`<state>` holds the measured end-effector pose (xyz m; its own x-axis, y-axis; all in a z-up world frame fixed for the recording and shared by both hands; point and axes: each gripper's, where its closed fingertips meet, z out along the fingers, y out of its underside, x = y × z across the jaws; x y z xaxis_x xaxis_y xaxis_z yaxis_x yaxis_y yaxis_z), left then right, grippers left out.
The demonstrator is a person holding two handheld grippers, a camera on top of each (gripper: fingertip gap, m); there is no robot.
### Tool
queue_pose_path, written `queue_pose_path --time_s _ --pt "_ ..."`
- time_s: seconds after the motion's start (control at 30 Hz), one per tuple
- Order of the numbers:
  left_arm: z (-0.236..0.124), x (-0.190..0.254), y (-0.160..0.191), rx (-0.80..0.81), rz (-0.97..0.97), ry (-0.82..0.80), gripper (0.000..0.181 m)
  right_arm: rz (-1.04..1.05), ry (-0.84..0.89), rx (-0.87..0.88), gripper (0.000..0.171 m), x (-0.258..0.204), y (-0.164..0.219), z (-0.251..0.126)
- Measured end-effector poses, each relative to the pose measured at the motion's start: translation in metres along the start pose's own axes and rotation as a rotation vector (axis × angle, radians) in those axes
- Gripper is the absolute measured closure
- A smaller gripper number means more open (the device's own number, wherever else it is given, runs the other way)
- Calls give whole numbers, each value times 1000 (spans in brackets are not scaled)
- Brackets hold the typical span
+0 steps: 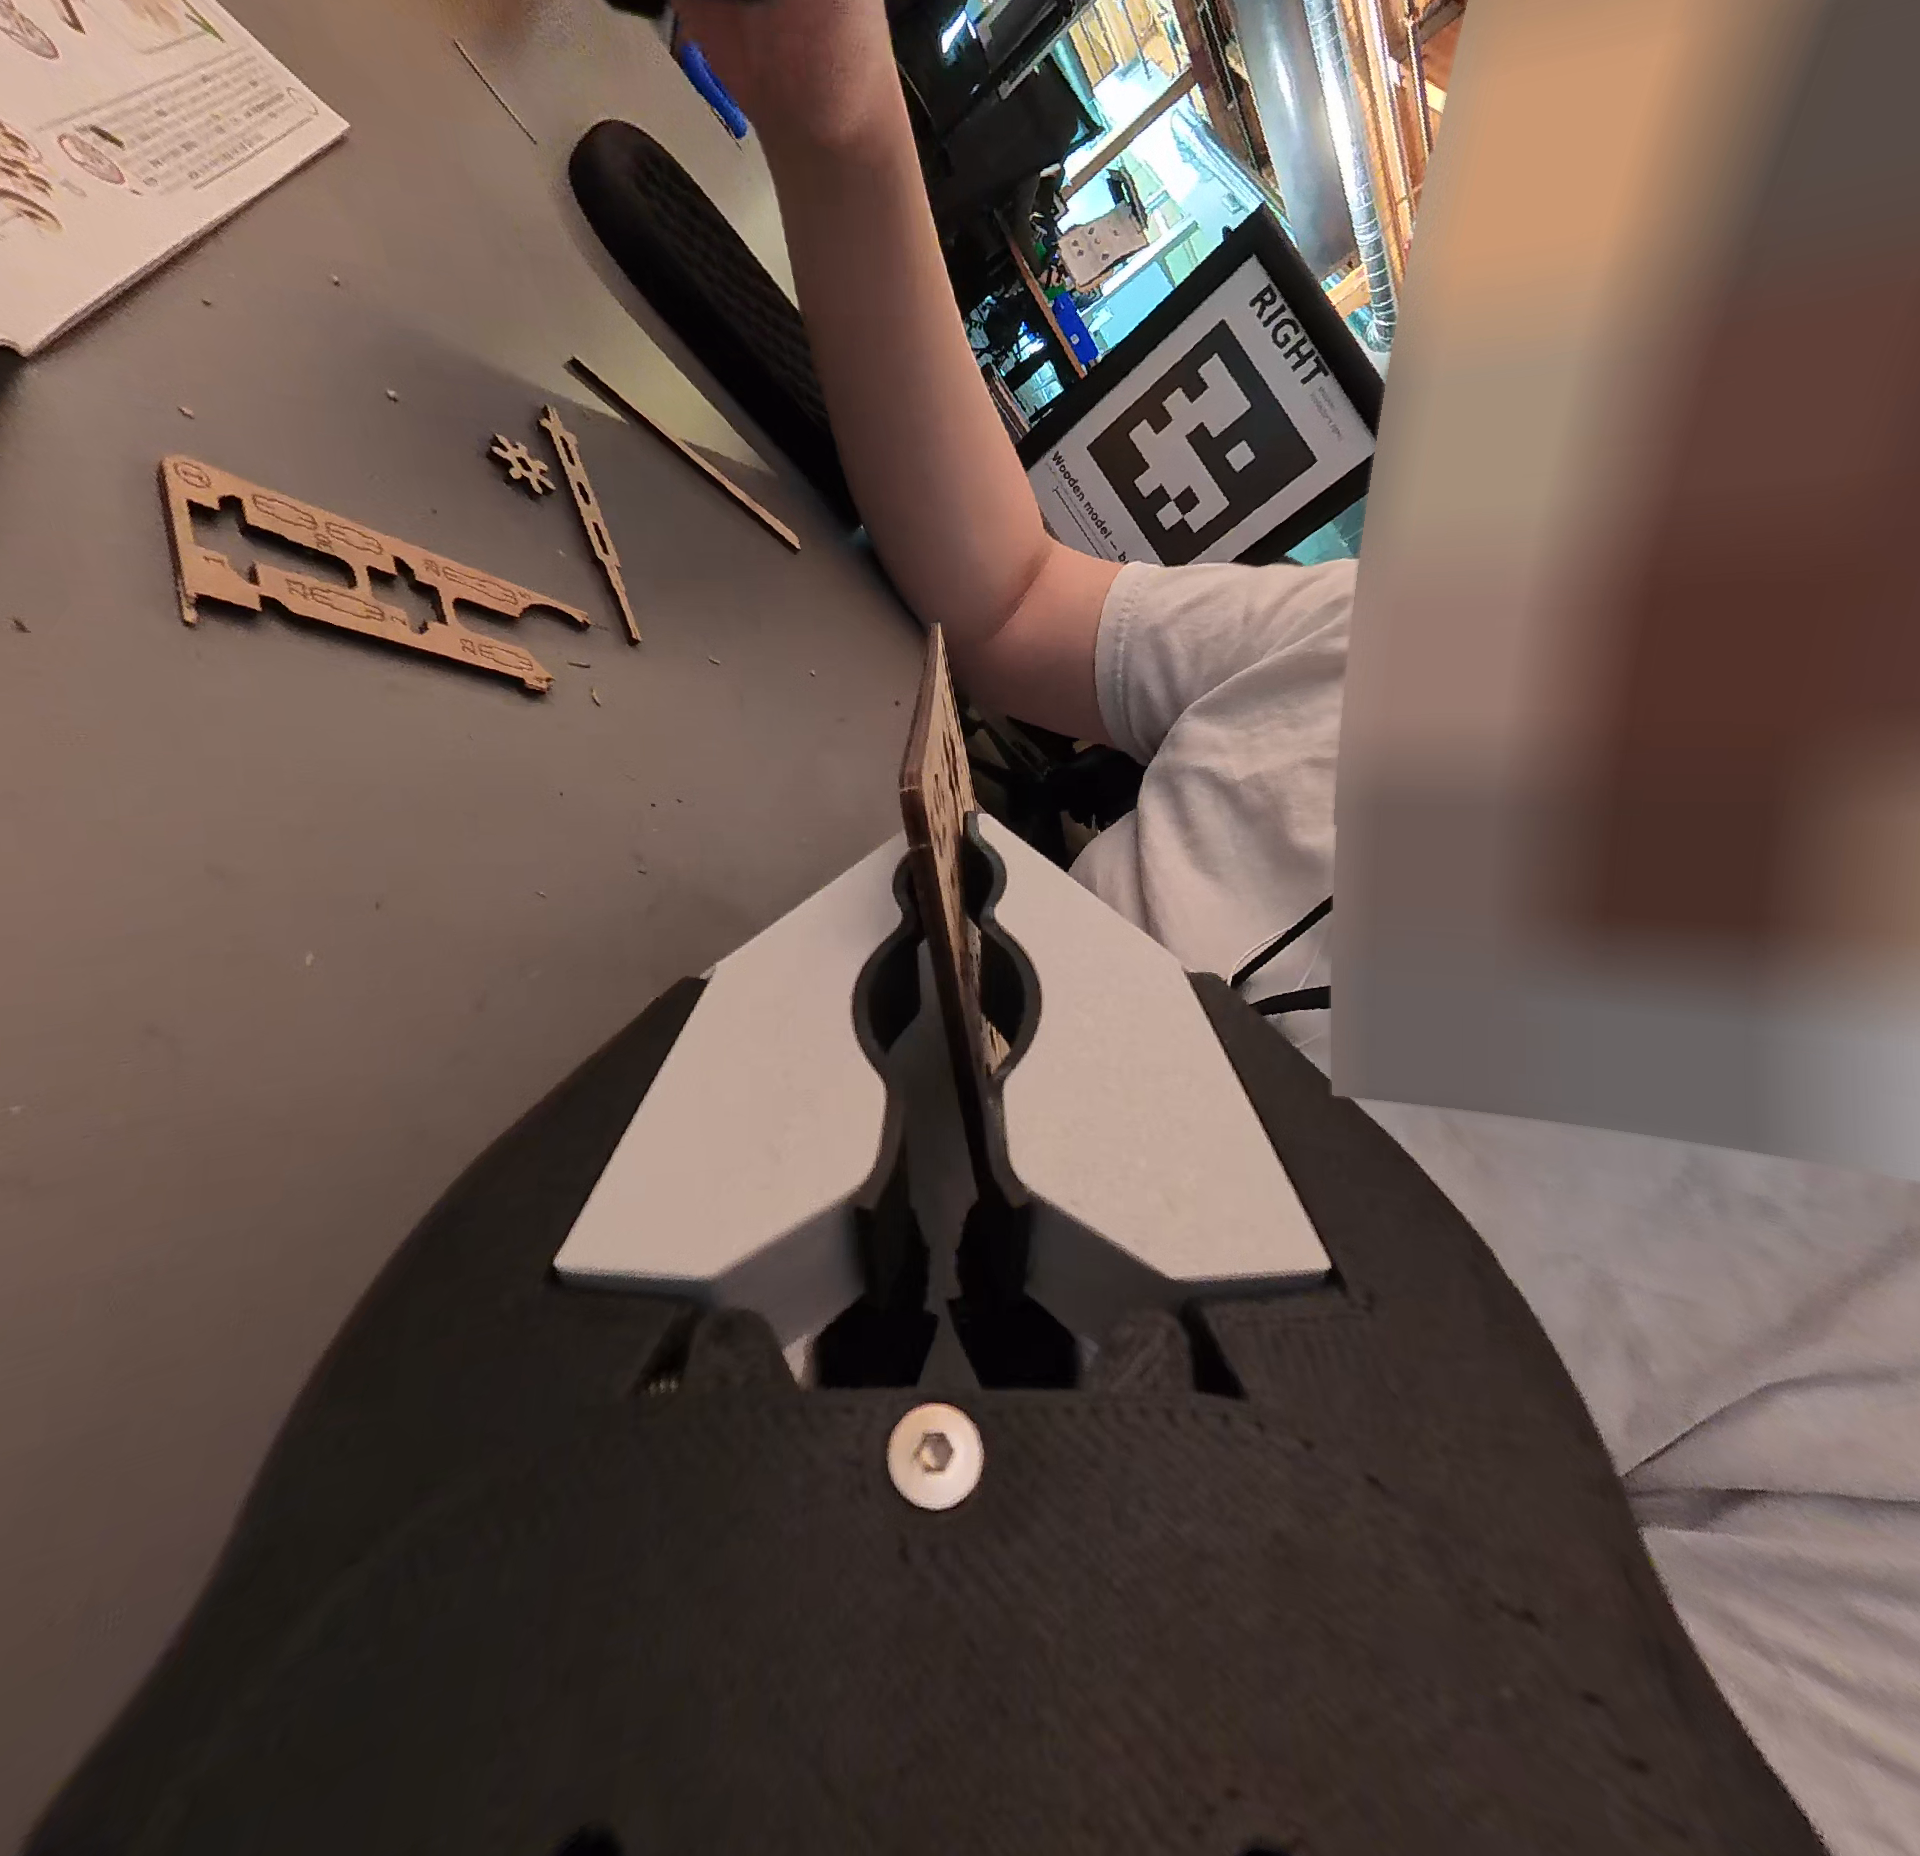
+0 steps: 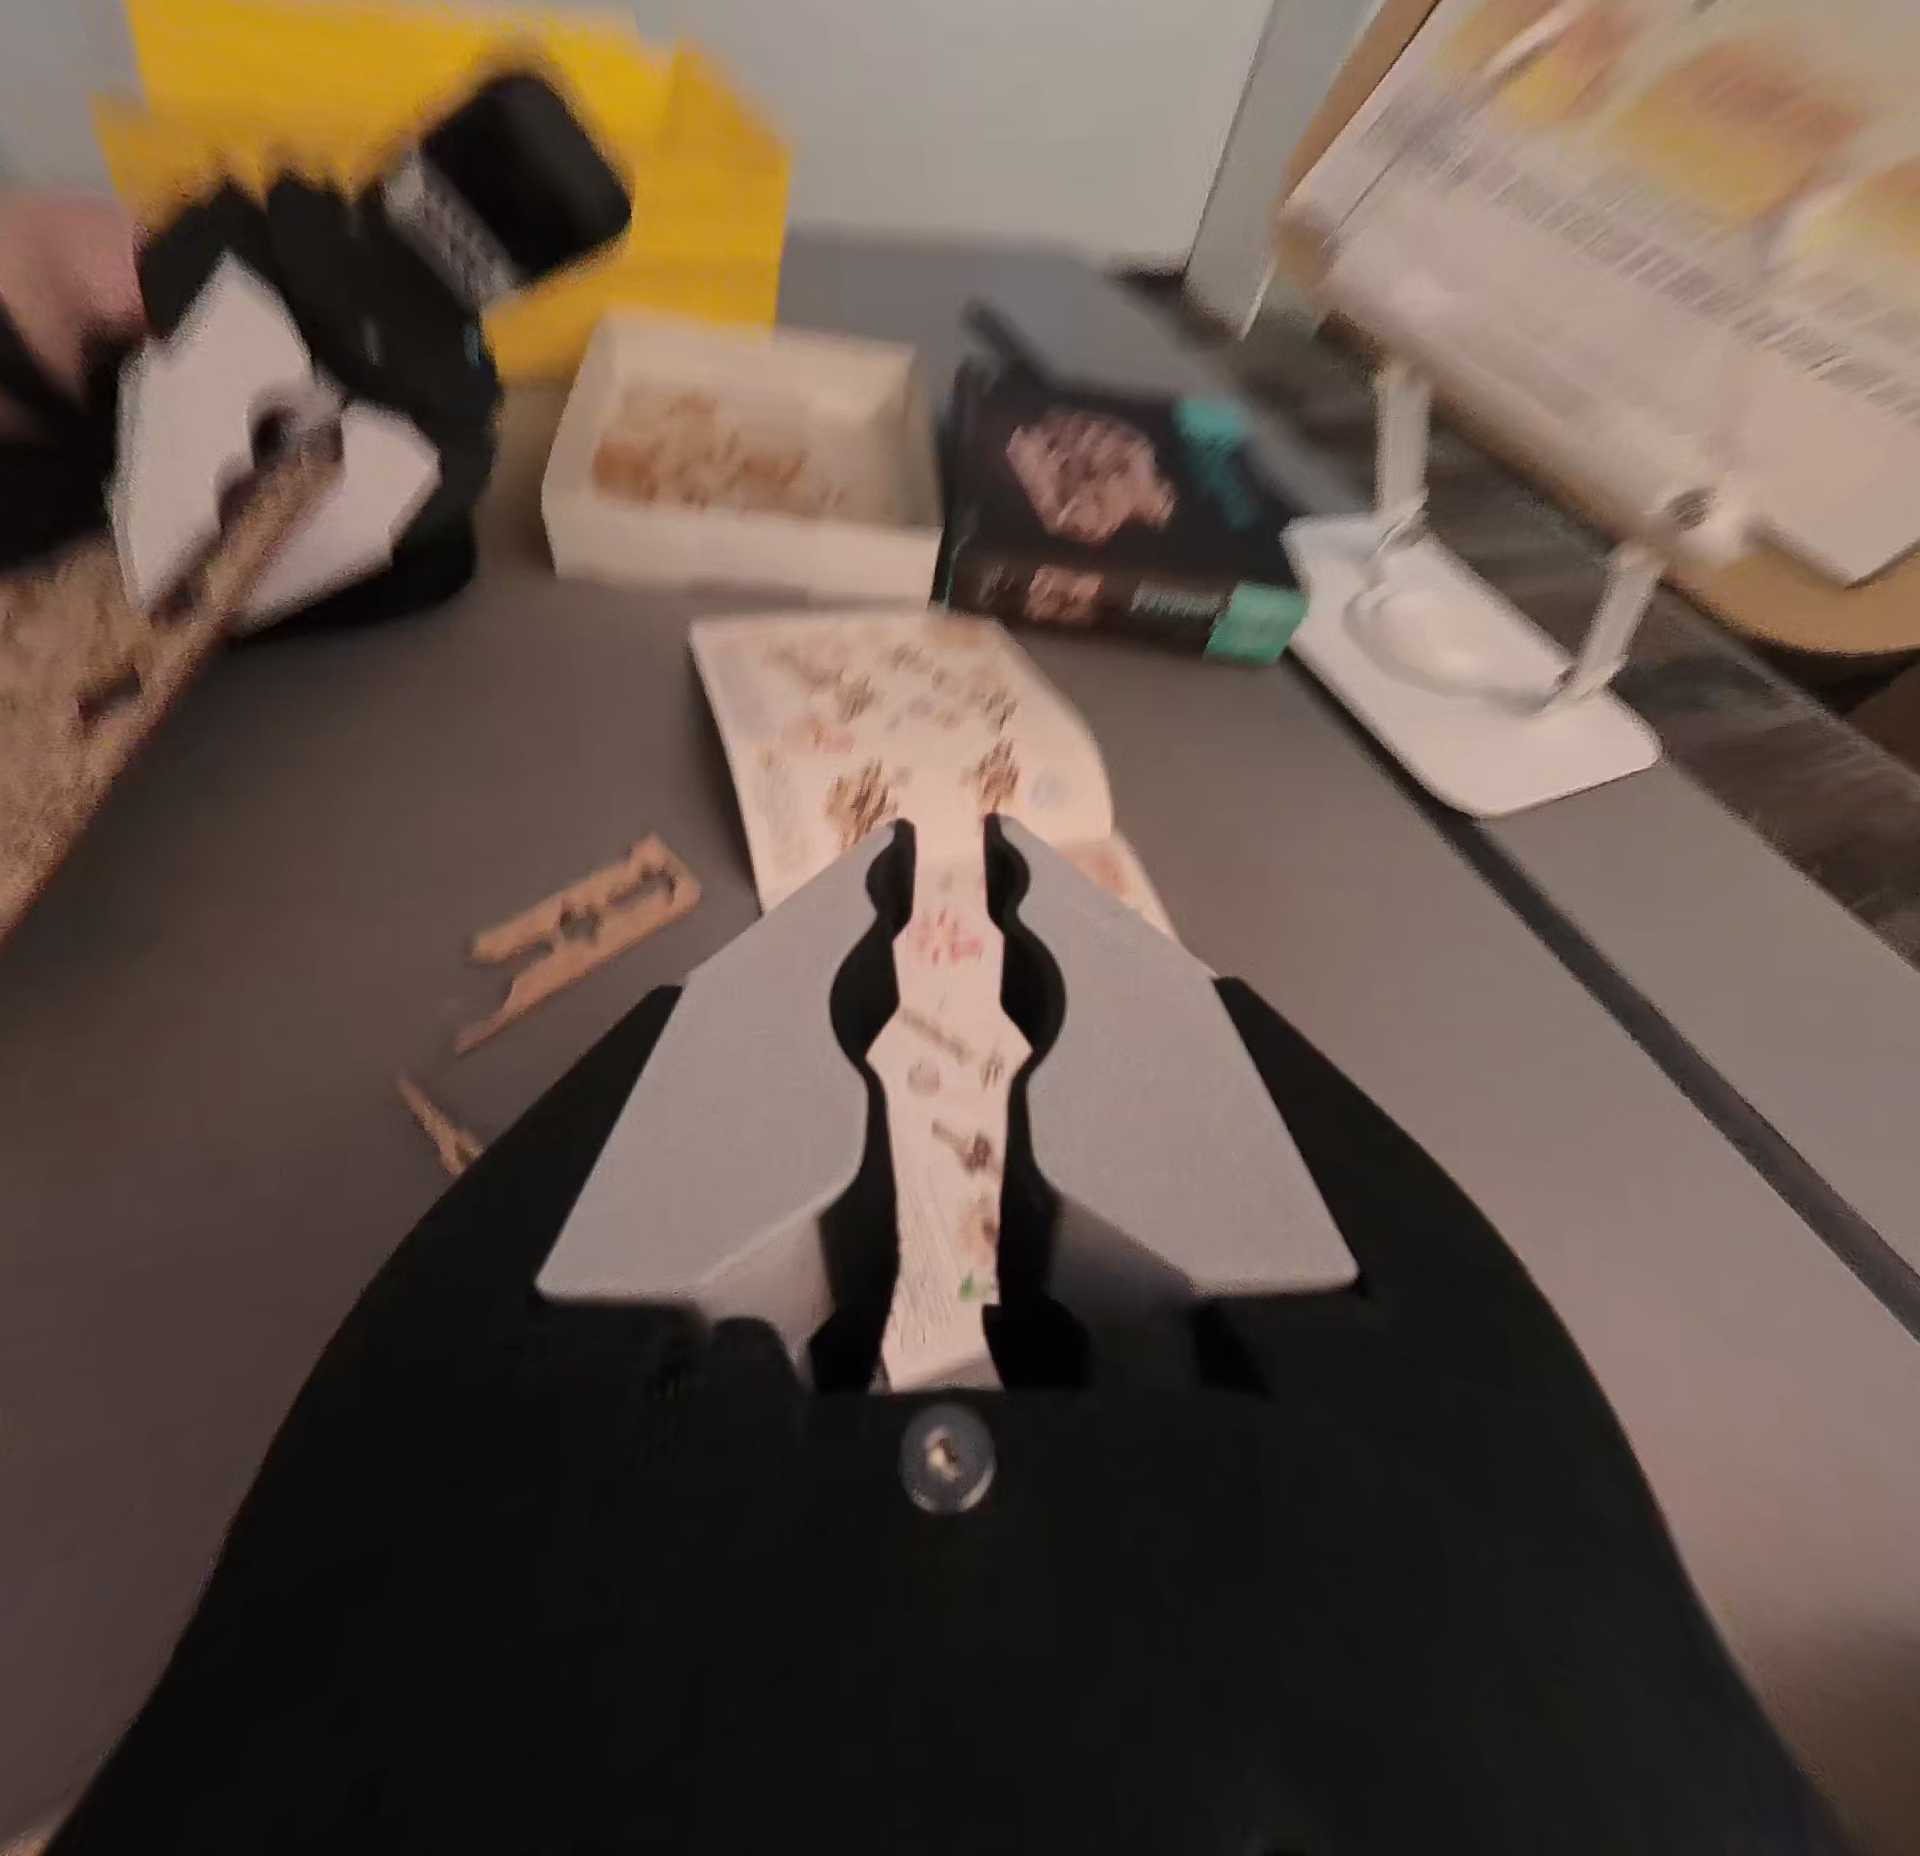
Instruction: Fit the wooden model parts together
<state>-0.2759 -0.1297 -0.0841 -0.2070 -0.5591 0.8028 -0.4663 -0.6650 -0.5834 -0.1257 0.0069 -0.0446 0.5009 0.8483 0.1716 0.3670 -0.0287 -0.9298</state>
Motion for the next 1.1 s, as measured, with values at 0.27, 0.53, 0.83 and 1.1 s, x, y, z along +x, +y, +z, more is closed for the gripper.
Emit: queue_pose_path --time_s 0.27,0.53,0.83,1.1 --pt "0 -6 1 0 -16 -11 180 101 321 355 158 54 -32 -36" --pt "1 -6 -3 12 14 -42 179 133 353 343 159 57 -21 -25" --pt "17 1 -14 -72 29 4 180 111 335 316 160 52 -16 -17" --pt "37 0 -35 -227 46 87 181 151 385 366 159 65 -17 -34"
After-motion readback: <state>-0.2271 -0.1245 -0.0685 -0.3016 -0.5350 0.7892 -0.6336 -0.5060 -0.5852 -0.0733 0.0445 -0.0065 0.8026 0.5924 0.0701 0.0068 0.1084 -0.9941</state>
